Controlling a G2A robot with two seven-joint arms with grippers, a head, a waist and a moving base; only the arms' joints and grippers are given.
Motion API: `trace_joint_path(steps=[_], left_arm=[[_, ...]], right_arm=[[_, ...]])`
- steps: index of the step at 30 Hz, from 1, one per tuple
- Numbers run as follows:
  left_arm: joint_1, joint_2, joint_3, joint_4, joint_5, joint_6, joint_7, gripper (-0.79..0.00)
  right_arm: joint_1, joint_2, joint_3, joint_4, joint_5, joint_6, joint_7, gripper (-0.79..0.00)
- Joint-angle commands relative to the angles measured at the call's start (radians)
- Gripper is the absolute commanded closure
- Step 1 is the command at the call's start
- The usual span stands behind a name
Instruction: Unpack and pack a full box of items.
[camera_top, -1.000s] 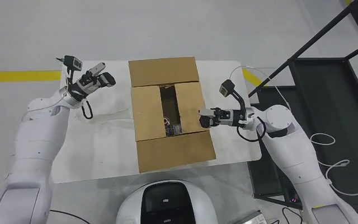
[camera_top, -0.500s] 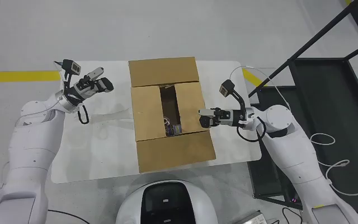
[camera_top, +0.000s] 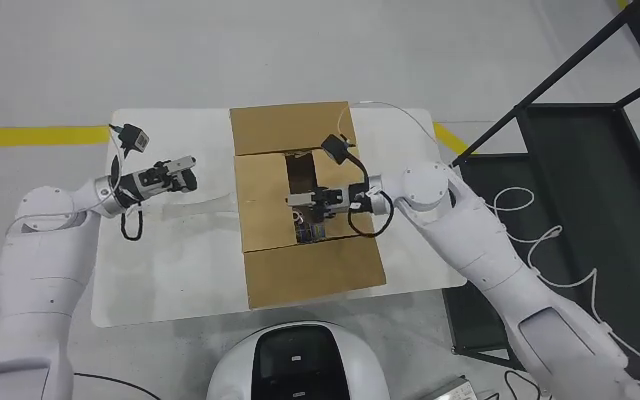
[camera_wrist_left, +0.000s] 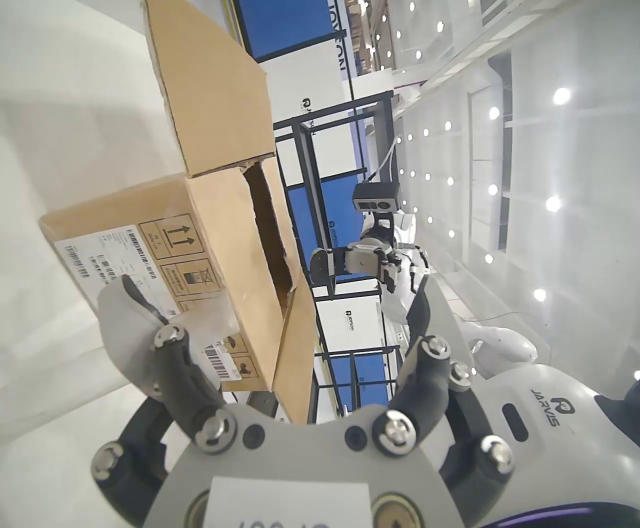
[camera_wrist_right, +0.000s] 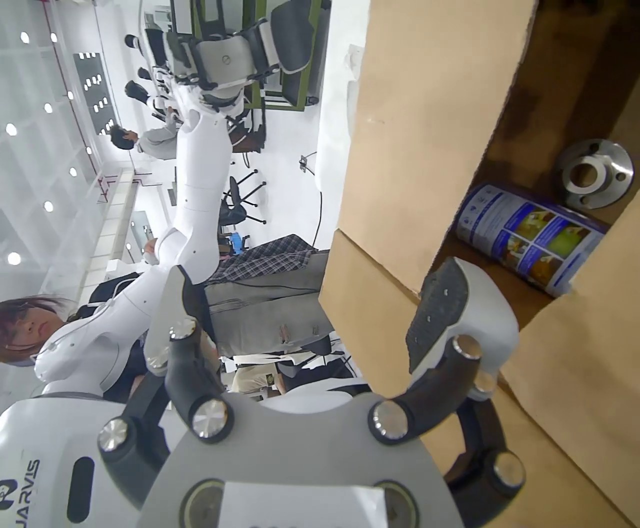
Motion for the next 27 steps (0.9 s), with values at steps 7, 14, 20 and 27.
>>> trace_joint_path(steps=[7,14,20,27], left_arm=[[0.008,-0.036,0.091,0.013,-0.164,-0.005,-0.045,-0.785],[-0.046,-0.066,0.165,0.095,-0.172,-0.065,0.015,-0.785],[-0.081,-0.072,0.181,0.108,-0.165,-0.111,0.061,-0.785],[-0.091,-0.067,0.171,0.107,-0.175,-0.160,0.110,-0.785]], right_arm=[[0.000,0.000,0.000,0.001,0.002,-0.001,0.000,-0.785],[-0.021,0.001,0.001,-0.004,-0.038,0.040,-0.061,-0.785],[-0.008,-0.020,-0.057,0.035,-0.069,0.056,-0.086,-0.785],[0.027,-0.053,-0.127,0.092,-0.074,-0.001,-0.076,-0.785]])
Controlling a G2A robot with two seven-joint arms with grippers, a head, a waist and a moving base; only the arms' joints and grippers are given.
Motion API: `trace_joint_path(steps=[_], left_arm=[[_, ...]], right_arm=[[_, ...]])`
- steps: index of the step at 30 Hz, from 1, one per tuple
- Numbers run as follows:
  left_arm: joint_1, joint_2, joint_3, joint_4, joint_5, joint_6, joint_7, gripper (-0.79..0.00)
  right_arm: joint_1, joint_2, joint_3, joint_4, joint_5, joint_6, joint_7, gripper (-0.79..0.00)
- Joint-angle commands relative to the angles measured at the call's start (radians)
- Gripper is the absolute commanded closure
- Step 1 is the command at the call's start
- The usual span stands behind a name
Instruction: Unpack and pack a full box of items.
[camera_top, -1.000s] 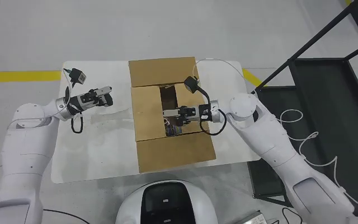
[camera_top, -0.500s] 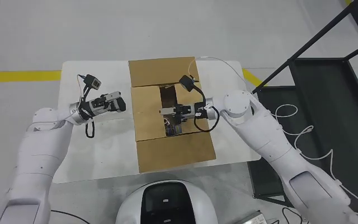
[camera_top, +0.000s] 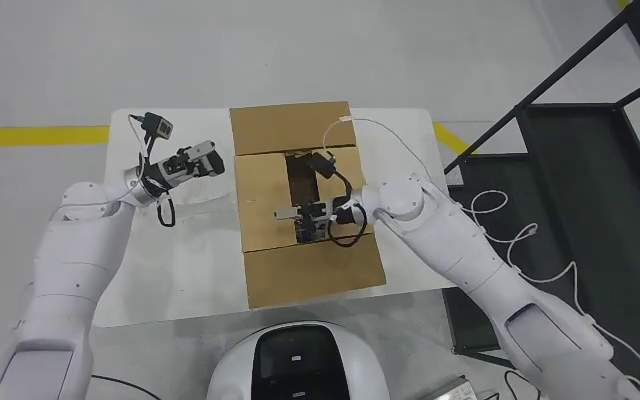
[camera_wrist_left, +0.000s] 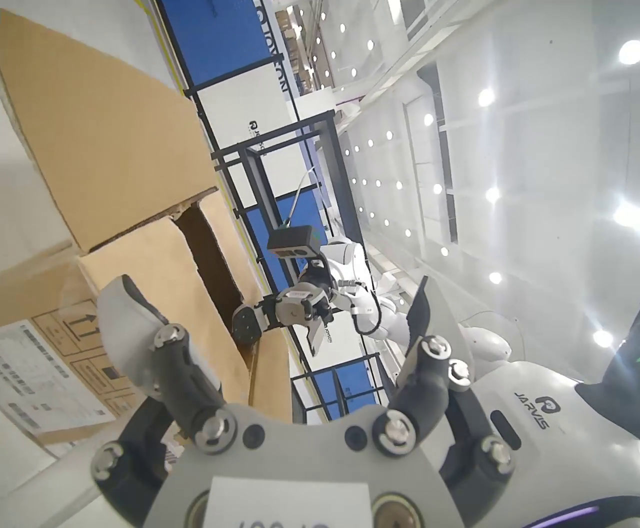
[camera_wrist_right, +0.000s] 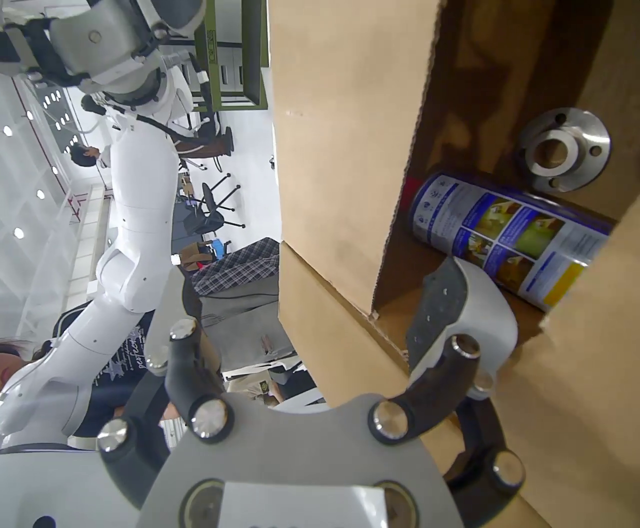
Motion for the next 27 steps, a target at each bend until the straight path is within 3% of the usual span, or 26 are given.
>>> trace_joint_path(steps=[1,10,21,27], left_arm=[[0.000,0.001,-0.004,0.000,-0.009,-0.014,0.014,-0.785],[-0.009,-0.004,0.005,0.004,-0.015,-0.038,0.038,-0.785],[-0.012,-0.008,-0.016,-0.005,-0.038,-0.099,0.104,-0.785],[-0.001,-0.015,-0.034,-0.073,-0.089,-0.156,0.157,-0.785]], right_arm=[[0.011,-0.008,-0.016,0.013,-0.008,-0.012,-0.001,-0.785],[0.046,-0.045,-0.068,0.093,-0.014,-0.054,-0.006,-0.785],[0.023,-0.068,-0.012,0.103,0.213,-0.176,0.013,-0.785],[0.046,-0.090,-0.004,0.058,0.316,-0.226,0.018,-0.785]])
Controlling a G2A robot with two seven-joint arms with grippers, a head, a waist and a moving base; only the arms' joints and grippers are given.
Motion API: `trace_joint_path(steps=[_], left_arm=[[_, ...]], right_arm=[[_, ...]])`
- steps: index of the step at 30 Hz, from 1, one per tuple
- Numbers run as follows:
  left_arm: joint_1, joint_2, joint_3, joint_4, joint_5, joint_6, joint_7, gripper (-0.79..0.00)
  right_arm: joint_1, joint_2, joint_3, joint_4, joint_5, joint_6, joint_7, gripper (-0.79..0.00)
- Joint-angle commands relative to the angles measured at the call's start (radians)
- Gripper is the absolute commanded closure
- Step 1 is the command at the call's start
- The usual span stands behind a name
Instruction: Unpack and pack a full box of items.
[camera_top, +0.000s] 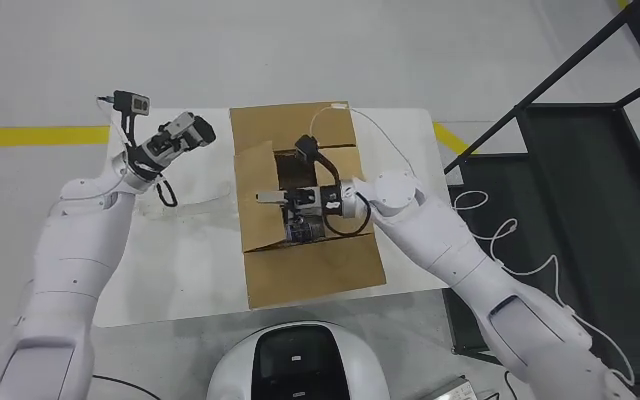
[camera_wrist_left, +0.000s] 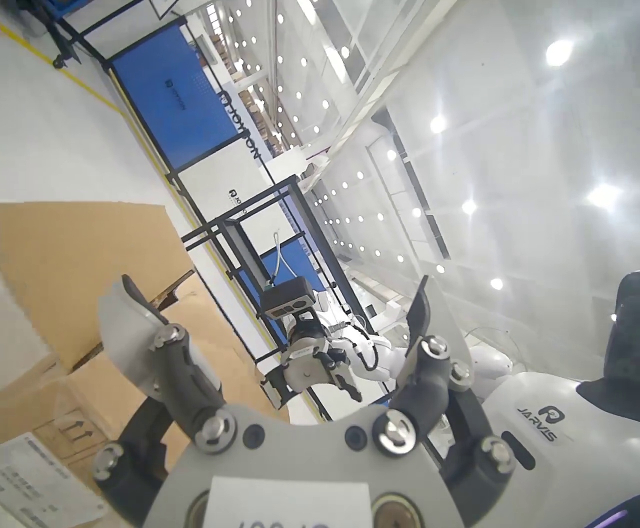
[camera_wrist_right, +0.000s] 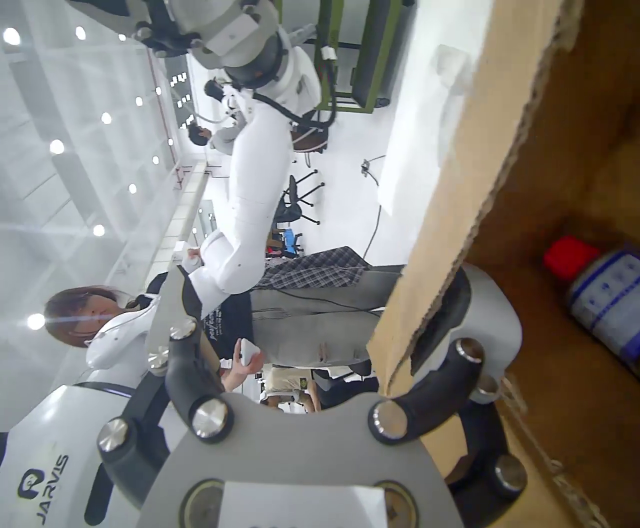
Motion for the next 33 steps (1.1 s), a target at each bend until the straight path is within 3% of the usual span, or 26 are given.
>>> trace_joint_path(steps=[1,5,9,13,19,25,33], left_arm=[[0.009,0.000,-0.013,-0.033,-0.031,-0.017,0.018,-0.785],[0.041,0.002,-0.042,-0.116,-0.112,-0.017,0.017,-0.785],[0.078,0.009,-0.058,-0.184,-0.163,0.050,-0.049,-0.785],[0.104,0.017,-0.066,-0.183,-0.142,0.114,-0.106,-0.785],[0.123,0.028,-0.082,-0.154,-0.037,0.148,-0.086,-0.785],[0.139,0.048,-0.112,-0.123,0.186,0.187,0.027,-0.785],[0.175,0.058,-0.119,-0.101,0.252,0.261,0.056,-0.785]], right_arm=[[0.011,-0.011,-0.008,-0.013,0.033,-0.010,0.004,-0.785],[0.043,-0.041,-0.057,-0.015,0.067,-0.013,0.016,-0.785],[0.082,-0.079,-0.129,0.030,0.060,0.000,0.022,-0.785],[0.109,-0.119,-0.188,0.083,0.068,-0.001,0.021,-0.785],[0.121,-0.153,-0.211,0.144,0.092,-0.027,0.042,-0.785],[0.089,-0.123,-0.120,0.168,0.087,-0.041,0.066,-0.785],[-0.064,-0.016,0.147,0.035,0.028,0.010,0.064,-0.785]])
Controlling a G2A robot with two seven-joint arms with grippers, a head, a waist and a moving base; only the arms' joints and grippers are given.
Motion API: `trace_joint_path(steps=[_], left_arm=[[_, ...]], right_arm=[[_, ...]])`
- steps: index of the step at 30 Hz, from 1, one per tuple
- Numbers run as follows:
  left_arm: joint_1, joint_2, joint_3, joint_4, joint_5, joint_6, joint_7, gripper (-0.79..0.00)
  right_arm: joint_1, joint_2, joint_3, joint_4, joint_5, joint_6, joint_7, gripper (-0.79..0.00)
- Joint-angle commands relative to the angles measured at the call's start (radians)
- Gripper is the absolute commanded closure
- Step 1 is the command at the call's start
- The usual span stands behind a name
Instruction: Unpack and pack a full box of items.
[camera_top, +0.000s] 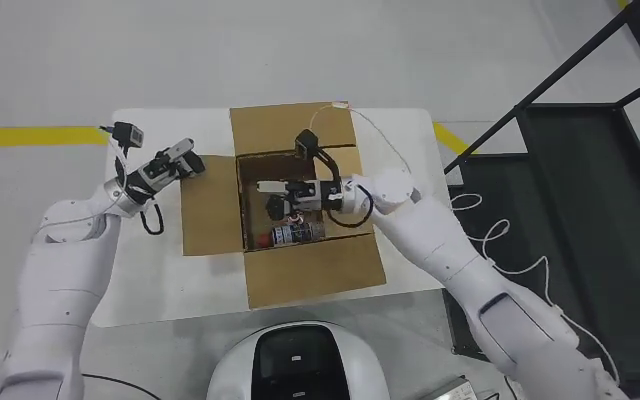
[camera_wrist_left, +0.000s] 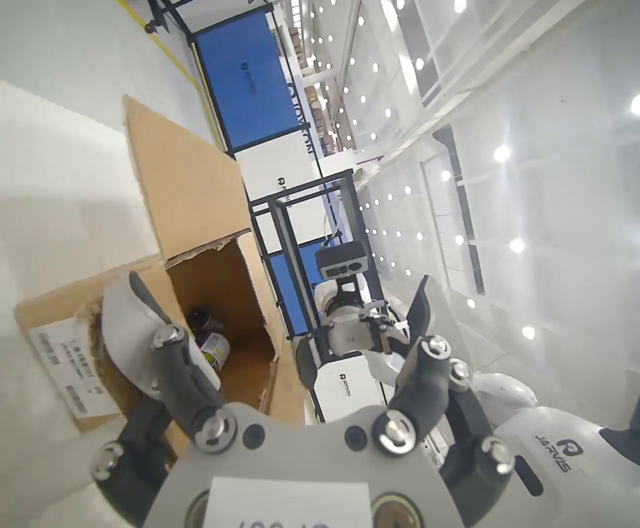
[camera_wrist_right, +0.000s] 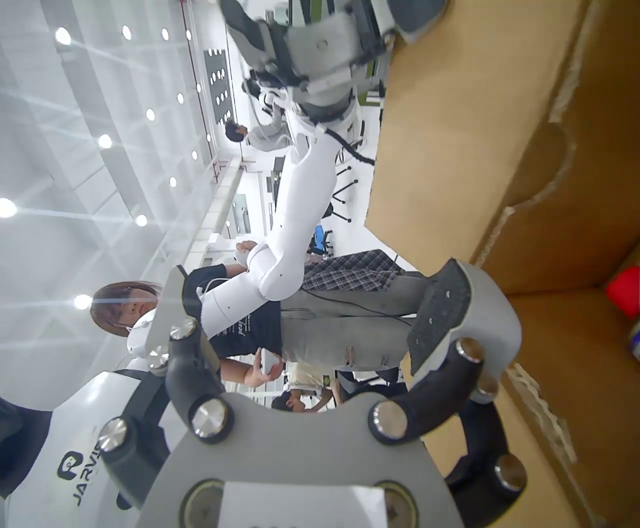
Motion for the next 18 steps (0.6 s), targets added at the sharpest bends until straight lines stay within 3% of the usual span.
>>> trace_joint_path(steps=[1,9,18], left_arm=[[0.000,-0.002,0.014,0.028,0.021,0.016,0.005,-0.785],[-0.046,-0.048,0.114,0.178,-0.105,0.001,-0.037,-0.785],[-0.131,-0.116,0.227,0.285,-0.213,-0.042,-0.098,-0.785]], right_arm=[[-0.054,0.027,0.084,-0.056,-0.010,0.022,-0.001,-0.785],[-0.220,0.103,0.308,-0.292,-0.141,0.148,0.015,-0.785],[-0.311,0.126,0.384,-0.401,-0.164,0.194,0.002,-0.785]])
